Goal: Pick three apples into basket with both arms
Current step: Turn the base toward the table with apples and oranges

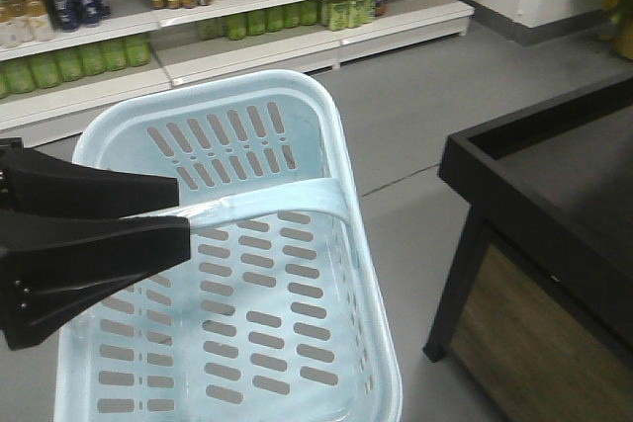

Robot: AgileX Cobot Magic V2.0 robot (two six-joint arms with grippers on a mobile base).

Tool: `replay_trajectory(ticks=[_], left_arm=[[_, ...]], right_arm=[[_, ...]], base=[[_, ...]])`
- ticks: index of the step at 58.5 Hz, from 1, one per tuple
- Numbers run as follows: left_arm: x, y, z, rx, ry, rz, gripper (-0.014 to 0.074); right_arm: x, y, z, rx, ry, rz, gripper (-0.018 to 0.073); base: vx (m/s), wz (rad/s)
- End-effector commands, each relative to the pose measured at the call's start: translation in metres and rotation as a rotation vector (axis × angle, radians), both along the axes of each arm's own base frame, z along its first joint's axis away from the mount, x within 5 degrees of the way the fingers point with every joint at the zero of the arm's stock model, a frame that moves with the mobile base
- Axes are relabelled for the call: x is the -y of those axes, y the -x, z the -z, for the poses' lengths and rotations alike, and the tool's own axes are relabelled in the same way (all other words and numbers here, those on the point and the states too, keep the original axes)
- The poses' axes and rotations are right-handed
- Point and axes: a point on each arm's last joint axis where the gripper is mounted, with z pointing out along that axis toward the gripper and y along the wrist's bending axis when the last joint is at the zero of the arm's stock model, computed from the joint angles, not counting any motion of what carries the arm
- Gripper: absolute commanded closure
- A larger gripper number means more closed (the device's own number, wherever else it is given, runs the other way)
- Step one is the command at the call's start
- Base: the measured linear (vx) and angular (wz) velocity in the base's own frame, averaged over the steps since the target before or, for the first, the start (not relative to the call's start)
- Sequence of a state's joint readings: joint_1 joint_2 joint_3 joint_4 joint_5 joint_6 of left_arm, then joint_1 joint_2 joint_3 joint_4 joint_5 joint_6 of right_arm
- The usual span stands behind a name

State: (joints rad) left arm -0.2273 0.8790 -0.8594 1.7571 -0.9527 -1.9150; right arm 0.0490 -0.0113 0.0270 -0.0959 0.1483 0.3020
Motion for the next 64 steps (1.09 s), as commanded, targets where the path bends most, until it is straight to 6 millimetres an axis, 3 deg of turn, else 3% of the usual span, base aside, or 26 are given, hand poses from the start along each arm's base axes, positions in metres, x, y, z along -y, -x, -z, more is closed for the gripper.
replay_trajectory(ticks=[1,64], left_arm=[[-0.0016,0.0020,-0.0088,0.043,-0.006,-0.024,0.0602],[-0.0016,0.0020,-0.0088,0.043,-0.006,-0.024,0.0602]], right_arm=[[-0.0003,0.0001,-0.0028,0.074,0.004,-0.001,0.0564],[-0.0003,0.0001,-0.0028,0.074,0.004,-0.001,0.0564]], base=[[0.16,-0.68],[0.13,-0.62]])
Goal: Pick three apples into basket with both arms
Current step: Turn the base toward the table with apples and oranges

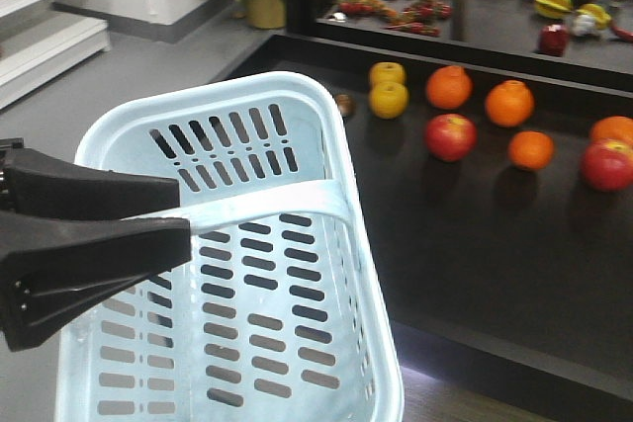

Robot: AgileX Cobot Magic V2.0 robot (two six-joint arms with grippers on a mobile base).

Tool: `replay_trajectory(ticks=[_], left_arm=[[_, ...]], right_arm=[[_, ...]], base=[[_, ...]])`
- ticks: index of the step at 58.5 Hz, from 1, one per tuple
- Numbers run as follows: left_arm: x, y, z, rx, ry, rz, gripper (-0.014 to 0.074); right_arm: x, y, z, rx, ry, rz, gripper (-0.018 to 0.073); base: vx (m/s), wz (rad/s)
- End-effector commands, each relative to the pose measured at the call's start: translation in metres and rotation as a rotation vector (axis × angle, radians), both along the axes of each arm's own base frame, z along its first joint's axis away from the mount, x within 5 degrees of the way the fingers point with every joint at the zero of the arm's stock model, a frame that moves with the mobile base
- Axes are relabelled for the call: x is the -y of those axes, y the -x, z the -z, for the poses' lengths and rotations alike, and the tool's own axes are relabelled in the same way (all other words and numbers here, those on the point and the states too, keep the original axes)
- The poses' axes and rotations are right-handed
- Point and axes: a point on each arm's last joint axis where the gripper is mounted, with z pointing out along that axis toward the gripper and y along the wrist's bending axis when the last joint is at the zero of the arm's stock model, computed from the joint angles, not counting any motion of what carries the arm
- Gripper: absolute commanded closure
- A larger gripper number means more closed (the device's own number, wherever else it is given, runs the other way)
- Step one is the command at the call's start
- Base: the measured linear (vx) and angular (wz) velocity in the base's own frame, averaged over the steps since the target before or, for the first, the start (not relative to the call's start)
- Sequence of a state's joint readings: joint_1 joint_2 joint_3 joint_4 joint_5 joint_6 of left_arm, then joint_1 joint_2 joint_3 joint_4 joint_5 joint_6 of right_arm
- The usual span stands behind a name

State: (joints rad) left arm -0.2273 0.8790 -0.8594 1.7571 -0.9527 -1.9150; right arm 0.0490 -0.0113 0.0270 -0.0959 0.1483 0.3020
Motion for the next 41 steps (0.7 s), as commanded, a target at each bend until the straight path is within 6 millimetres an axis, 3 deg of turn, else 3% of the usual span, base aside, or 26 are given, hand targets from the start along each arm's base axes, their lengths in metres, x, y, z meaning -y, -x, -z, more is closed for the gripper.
replay_trajectory(ticks=[1,41], left_arm=[[-0.0016,0.0020,-0.0088,0.043,-0.006,-0.024,0.0602],[-0.0016,0.0020,-0.0088,0.043,-0.006,-0.024,0.0602]], right_arm=[[-0.0003,0.0001,-0.0028,0.074,0.004,-0.001,0.0564],[-0.0003,0.0001,-0.0028,0.074,0.004,-0.001,0.0564]], base=[[0.09,-0.50],[0.06,-0.41]])
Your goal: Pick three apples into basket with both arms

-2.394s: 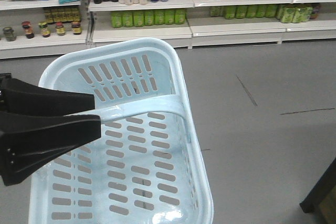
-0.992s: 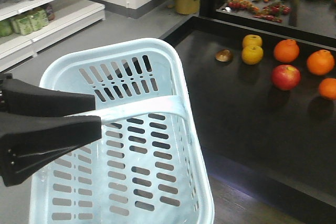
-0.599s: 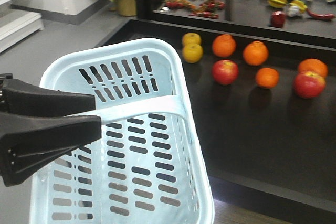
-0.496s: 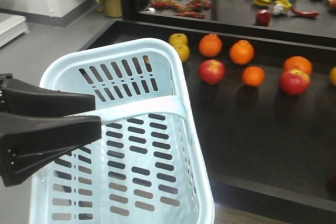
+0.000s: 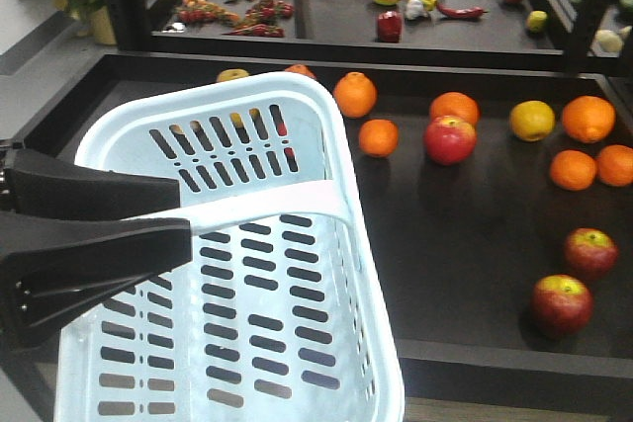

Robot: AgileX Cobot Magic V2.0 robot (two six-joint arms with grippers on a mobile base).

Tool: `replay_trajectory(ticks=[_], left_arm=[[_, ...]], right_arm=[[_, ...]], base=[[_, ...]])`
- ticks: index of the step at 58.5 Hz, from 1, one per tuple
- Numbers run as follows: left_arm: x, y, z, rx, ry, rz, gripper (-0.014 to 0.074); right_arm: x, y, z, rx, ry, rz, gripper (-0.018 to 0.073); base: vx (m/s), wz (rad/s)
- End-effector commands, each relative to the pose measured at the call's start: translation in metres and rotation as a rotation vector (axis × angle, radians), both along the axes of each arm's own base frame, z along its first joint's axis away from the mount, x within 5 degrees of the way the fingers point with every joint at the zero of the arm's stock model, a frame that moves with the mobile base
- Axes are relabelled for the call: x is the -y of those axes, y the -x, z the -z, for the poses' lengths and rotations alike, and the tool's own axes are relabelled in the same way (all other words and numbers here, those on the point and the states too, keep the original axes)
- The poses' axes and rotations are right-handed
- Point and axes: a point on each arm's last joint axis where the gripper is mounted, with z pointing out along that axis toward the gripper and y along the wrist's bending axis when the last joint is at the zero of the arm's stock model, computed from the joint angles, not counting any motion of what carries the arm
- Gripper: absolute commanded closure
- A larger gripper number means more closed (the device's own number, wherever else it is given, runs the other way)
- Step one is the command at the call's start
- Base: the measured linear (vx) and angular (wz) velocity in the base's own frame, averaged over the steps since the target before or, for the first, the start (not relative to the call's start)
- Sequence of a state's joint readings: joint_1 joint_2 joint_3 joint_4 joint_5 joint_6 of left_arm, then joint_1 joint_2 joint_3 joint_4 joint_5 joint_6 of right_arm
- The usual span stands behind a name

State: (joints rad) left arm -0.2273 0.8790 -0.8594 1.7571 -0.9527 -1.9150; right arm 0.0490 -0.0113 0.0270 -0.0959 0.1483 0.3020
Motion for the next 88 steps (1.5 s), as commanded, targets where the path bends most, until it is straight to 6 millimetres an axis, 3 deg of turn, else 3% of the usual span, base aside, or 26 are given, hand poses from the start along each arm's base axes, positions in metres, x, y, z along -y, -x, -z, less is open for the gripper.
replay_trajectory(ticks=[1,52,88], left_arm=[[-0.0016,0.0020,-0.0088,0.043,-0.006,-0.024,0.0602],[-0.0017,0.0019,-0.0088,0.044,-0.006,-0.025,0.0602],[-0.0017,0.0019,-0.0088,0.044,-0.006,-0.025,0.0602]], right_arm=[[-0.0003,0.0001,-0.0028,0.074,0.004,-0.001,0.0564],[-0.0003,0.0001,-0.0028,0.074,0.004,-0.001,0.0564],[-0.0003,0.0001,-0.0028,0.074,0.004,-0.001,0.0564]], base=[[0.03,-0.30],[0.01,-0.21],[0.05,0.02]])
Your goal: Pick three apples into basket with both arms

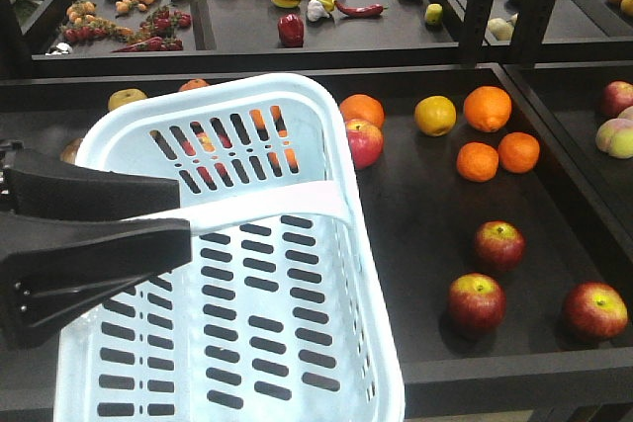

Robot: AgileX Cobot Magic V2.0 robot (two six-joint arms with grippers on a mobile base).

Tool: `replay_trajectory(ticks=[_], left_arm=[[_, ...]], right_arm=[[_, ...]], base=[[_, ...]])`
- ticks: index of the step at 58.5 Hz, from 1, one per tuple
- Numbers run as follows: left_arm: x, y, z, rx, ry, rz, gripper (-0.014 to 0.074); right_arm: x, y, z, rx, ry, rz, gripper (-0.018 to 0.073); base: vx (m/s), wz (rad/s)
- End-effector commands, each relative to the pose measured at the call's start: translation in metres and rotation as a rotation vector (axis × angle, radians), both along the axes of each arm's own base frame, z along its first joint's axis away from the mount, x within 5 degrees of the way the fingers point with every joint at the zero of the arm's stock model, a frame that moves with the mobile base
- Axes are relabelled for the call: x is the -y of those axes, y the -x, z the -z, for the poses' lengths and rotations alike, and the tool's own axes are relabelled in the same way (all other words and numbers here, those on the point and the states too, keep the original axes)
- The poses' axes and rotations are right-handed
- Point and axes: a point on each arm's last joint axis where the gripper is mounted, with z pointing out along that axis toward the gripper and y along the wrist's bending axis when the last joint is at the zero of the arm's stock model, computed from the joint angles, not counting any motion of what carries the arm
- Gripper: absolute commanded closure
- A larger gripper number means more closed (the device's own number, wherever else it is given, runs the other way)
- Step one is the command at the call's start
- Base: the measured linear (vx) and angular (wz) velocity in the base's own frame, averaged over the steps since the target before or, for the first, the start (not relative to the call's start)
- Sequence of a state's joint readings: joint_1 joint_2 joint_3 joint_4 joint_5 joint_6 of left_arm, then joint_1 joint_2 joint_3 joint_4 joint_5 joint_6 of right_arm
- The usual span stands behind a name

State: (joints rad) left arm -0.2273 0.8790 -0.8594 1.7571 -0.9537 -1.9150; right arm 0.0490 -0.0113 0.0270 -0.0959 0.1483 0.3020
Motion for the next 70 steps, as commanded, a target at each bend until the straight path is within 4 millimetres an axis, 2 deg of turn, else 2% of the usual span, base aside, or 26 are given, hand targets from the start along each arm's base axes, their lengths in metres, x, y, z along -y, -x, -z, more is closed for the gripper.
replay_trajectory(ticks=[1,70], left_arm=[[-0.0017,0.0018,-0.0088,0.044,-0.006,-0.026,0.0602],[-0.0017,0.0018,-0.0088,0.044,-0.006,-0.026,0.0602]], right_arm=[[-0.0003,0.0001,-0.0028,0.074,0.004,-0.001,0.0564],[-0.0003,0.0001,-0.0028,0.074,0.004,-0.001,0.0564]], base=[[0.08,0.01],[0.13,0.01]])
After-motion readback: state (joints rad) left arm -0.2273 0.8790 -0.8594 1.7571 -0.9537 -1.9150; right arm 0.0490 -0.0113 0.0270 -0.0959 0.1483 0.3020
